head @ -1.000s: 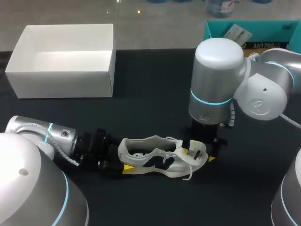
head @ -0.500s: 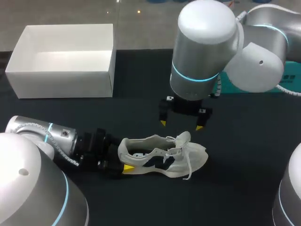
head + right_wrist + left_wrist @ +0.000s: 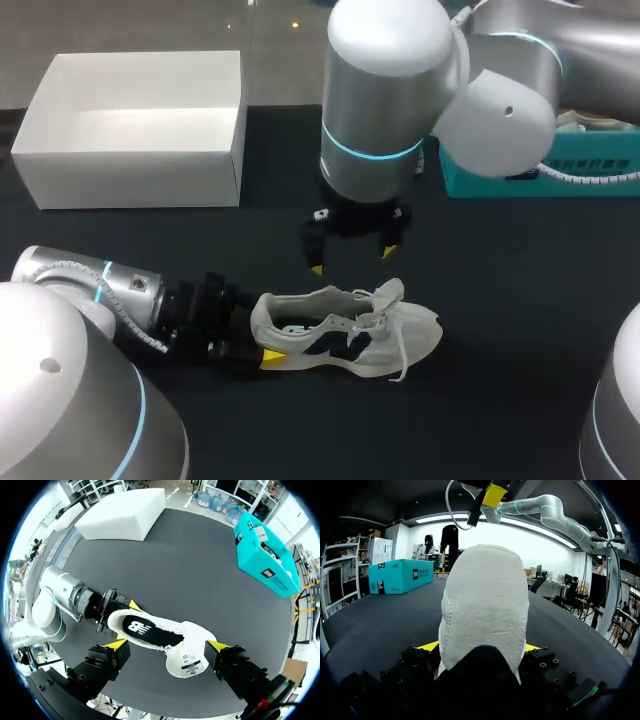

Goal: Take the shoe out of the shoebox, open the shoe tongue, remove and reinsert the insole, then place the shoe into the shoebox

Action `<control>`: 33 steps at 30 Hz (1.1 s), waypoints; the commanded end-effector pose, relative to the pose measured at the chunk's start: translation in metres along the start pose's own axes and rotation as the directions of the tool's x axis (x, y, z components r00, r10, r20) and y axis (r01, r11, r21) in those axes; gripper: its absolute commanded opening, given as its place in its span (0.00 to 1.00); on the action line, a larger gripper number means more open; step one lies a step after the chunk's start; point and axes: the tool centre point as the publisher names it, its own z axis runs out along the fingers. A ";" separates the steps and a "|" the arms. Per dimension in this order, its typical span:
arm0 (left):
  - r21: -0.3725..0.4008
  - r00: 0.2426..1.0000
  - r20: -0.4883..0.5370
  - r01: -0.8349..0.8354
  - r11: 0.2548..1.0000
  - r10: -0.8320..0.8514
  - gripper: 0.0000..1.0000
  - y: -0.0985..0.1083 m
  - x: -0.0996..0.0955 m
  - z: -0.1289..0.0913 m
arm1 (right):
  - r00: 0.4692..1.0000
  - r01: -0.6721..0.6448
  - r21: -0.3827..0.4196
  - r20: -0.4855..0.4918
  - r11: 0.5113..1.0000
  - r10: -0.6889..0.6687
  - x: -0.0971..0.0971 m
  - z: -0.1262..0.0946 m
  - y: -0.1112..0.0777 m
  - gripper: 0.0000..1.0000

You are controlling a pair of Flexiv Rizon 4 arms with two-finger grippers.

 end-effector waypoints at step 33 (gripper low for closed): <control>-0.001 1.000 0.000 0.000 1.000 0.000 0.00 0.002 0.000 0.001 | 0.590 0.777 -0.174 -0.137 0.605 -0.796 0.009 0.033 0.012 0.00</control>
